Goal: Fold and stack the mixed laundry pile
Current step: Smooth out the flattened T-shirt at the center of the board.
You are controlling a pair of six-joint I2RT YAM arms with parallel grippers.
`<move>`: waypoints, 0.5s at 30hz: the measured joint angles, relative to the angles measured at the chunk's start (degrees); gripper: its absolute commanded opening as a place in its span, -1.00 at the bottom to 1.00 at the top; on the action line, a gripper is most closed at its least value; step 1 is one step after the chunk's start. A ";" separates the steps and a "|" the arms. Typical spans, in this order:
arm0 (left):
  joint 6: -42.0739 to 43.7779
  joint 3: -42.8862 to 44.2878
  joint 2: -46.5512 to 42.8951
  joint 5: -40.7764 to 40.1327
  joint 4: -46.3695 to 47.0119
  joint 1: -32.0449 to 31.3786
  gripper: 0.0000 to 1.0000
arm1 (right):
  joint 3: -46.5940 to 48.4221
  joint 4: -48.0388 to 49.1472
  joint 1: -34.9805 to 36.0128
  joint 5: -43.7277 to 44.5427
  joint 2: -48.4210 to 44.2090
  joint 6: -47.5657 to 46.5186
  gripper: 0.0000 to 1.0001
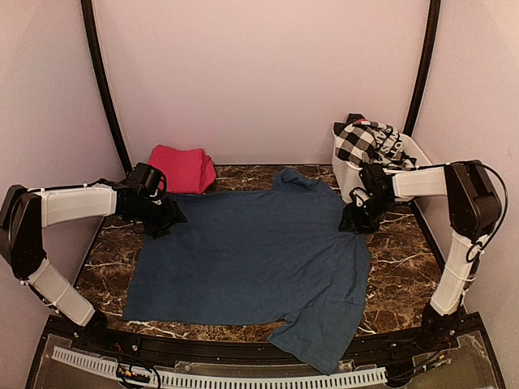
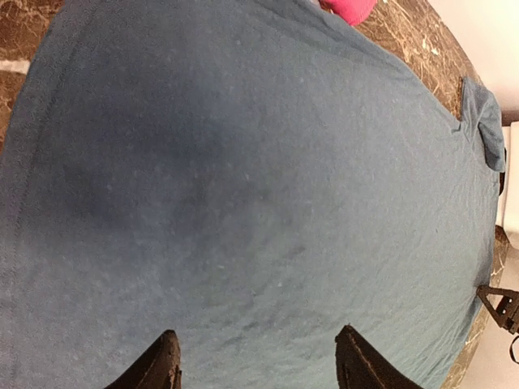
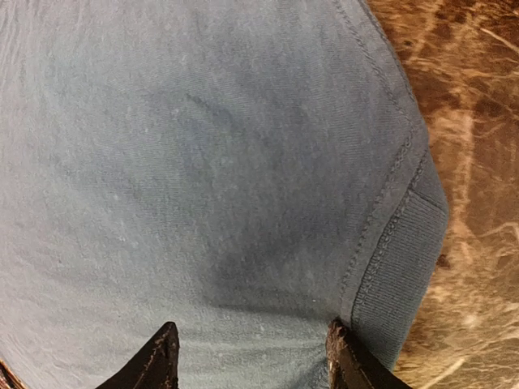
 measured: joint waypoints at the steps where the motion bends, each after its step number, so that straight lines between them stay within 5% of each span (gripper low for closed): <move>1: 0.26 0.37 0.26 0.02 -0.04 0.70 0.29 | -0.09 -0.13 -0.35 0.00 -0.13 -0.04 0.14; 10: 2.89 0.94 0.42 0.17 -0.98 3.63 0.26 | -4.33 -1.90 0.61 0.17 -5.88 -1.07 0.18; 15: 2.43 -6.49 -2.43 1.44 -1.62 1.99 0.26 | -5.03 -4.37 9.16 0.07 -15.82 -0.35 0.18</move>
